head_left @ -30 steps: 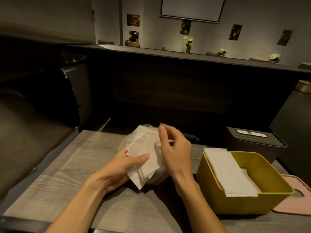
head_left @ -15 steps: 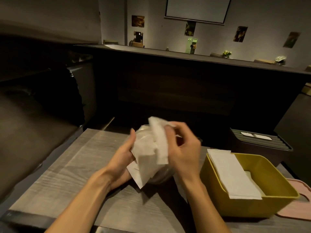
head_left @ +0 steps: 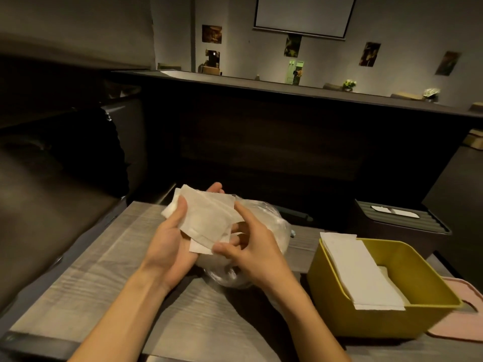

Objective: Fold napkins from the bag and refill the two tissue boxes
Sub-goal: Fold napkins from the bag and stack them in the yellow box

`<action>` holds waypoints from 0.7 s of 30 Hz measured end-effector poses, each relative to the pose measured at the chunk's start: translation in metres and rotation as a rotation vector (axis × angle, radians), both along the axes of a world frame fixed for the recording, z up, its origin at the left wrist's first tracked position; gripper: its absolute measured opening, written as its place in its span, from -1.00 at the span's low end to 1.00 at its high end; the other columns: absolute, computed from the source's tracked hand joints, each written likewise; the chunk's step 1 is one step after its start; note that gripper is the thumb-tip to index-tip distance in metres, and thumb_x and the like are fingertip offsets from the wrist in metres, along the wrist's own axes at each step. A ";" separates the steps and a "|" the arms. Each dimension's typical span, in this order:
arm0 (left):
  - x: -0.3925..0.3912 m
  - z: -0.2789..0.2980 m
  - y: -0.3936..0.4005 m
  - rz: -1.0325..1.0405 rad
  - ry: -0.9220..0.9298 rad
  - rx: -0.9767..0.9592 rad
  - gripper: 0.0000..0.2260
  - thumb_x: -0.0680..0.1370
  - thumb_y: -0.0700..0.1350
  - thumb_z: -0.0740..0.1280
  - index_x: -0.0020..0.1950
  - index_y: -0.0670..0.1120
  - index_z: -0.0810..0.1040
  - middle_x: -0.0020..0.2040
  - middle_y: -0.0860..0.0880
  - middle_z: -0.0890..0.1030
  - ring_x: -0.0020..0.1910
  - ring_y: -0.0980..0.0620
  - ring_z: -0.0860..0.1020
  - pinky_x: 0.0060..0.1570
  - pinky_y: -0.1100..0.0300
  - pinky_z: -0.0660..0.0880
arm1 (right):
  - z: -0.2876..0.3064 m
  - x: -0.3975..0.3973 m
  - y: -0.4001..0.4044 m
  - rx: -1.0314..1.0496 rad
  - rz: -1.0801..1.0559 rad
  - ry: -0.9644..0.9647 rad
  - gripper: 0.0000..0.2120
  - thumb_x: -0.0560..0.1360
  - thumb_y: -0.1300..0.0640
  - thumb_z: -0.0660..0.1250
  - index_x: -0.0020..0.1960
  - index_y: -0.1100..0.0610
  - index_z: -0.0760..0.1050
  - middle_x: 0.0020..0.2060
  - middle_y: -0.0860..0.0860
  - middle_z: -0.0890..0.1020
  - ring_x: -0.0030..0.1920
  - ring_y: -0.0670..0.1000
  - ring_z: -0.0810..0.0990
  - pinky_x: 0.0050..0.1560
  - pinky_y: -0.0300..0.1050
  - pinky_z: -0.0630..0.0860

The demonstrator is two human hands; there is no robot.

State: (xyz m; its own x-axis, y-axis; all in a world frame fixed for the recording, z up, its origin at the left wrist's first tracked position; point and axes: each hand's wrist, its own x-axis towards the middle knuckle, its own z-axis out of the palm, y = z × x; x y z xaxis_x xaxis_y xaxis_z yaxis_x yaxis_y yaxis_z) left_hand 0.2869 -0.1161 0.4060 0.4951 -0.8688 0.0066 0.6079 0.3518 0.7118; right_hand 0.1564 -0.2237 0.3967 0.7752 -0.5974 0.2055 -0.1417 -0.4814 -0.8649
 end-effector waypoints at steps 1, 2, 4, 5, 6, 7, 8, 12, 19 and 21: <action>0.002 0.000 0.001 0.034 0.035 -0.028 -0.50 0.73 0.16 0.02 0.42 -0.07 0.58 0.40 -0.14 0.58 0.39 -0.13 0.56 0.32 -0.11 0.51 | 0.000 -0.002 -0.002 0.022 -0.019 -0.007 -0.18 0.48 0.08 0.57 0.59 -0.23 0.22 0.15 -0.11 0.61 0.04 -0.16 0.65 0.15 -0.07 0.66; 0.004 0.001 0.002 0.079 0.074 -0.051 -0.51 0.74 0.14 0.03 0.43 -0.09 0.58 0.40 -0.14 0.59 0.38 -0.11 0.57 0.31 -0.07 0.52 | 0.000 -0.004 -0.003 0.032 -0.030 -0.021 -0.27 0.51 0.09 0.55 0.55 -0.22 0.29 0.08 -0.10 0.64 0.02 -0.13 0.66 0.12 -0.05 0.67; 0.009 0.002 0.003 0.168 0.139 -0.078 -0.54 0.74 0.09 0.06 0.41 -0.13 0.59 0.34 -0.13 0.63 0.28 -0.06 0.64 0.13 0.04 0.64 | 0.000 -0.006 -0.005 0.022 -0.058 -0.086 -0.61 0.58 0.11 0.45 0.36 -0.15 0.51 0.01 -0.13 0.67 0.00 -0.12 0.65 0.07 -0.04 0.67; 0.010 0.003 0.003 0.193 0.159 -0.070 -0.56 0.74 0.07 0.10 0.34 -0.17 0.63 0.28 -0.13 0.67 0.20 -0.04 0.68 0.01 0.07 0.67 | 0.001 -0.006 -0.005 0.003 -0.091 -0.148 -0.79 0.62 0.10 0.39 0.23 -0.11 0.58 -0.01 -0.14 0.67 0.00 -0.11 0.65 0.02 -0.07 0.66; 0.010 0.004 0.003 0.201 0.156 -0.036 -0.56 0.73 0.05 0.13 0.26 -0.20 0.68 0.20 -0.15 0.70 0.11 -0.04 0.71 -0.07 0.10 0.68 | 0.001 -0.006 -0.005 -0.016 -0.131 -0.219 -0.89 0.66 0.09 0.34 0.13 -0.07 0.60 -0.05 -0.12 0.67 -0.02 -0.09 0.65 -0.05 -0.12 0.63; 0.010 0.003 0.002 0.197 0.128 0.025 -0.56 0.72 0.04 0.15 0.22 -0.24 0.69 0.15 -0.17 0.72 0.06 -0.04 0.73 -0.09 0.09 0.68 | 0.002 -0.007 -0.005 -0.019 -0.168 -0.296 -0.89 0.68 0.07 0.29 0.09 -0.03 0.60 -0.07 -0.08 0.66 -0.05 -0.06 0.65 -0.11 -0.12 0.61; 0.008 0.003 0.001 0.183 0.075 0.099 -0.57 0.71 0.05 0.17 0.25 -0.25 0.65 0.14 -0.20 0.72 0.05 -0.06 0.73 -0.05 0.05 0.68 | 0.003 -0.008 -0.006 0.008 -0.191 -0.378 -0.86 0.70 0.06 0.26 0.08 0.00 0.60 -0.07 -0.04 0.66 -0.07 -0.02 0.66 -0.14 -0.10 0.61; 0.000 -0.005 -0.004 0.094 -0.188 0.278 -0.67 0.66 0.03 0.26 0.36 -0.08 0.57 0.20 -0.16 0.70 0.13 -0.11 0.70 0.11 -0.07 0.58 | 0.012 -0.014 0.000 0.198 -0.012 -0.517 -0.82 0.72 0.11 0.21 0.08 0.14 0.57 -0.09 0.03 0.64 -0.11 0.02 0.63 -0.20 -0.19 0.57; 0.002 0.002 0.004 -0.212 0.053 0.149 -0.12 0.57 0.49 -0.01 0.41 -0.24 0.55 0.40 -0.32 0.54 0.40 -0.26 0.52 0.41 -0.20 0.44 | 0.003 0.004 0.002 -0.110 -0.030 0.034 -0.75 0.66 0.03 0.27 -0.15 -0.01 0.60 -0.31 -0.04 0.60 -0.26 -0.03 0.58 -0.22 -0.02 0.54; 0.002 0.001 0.004 -0.241 0.088 0.122 -0.15 0.57 0.47 0.06 0.46 -0.25 0.47 0.41 -0.33 0.52 0.42 -0.28 0.50 0.41 -0.21 0.41 | 0.005 0.003 0.003 -0.114 -0.055 0.024 -0.82 0.65 -0.02 0.28 0.05 -0.04 0.66 -0.19 -0.12 0.67 -0.16 -0.13 0.63 -0.18 -0.13 0.62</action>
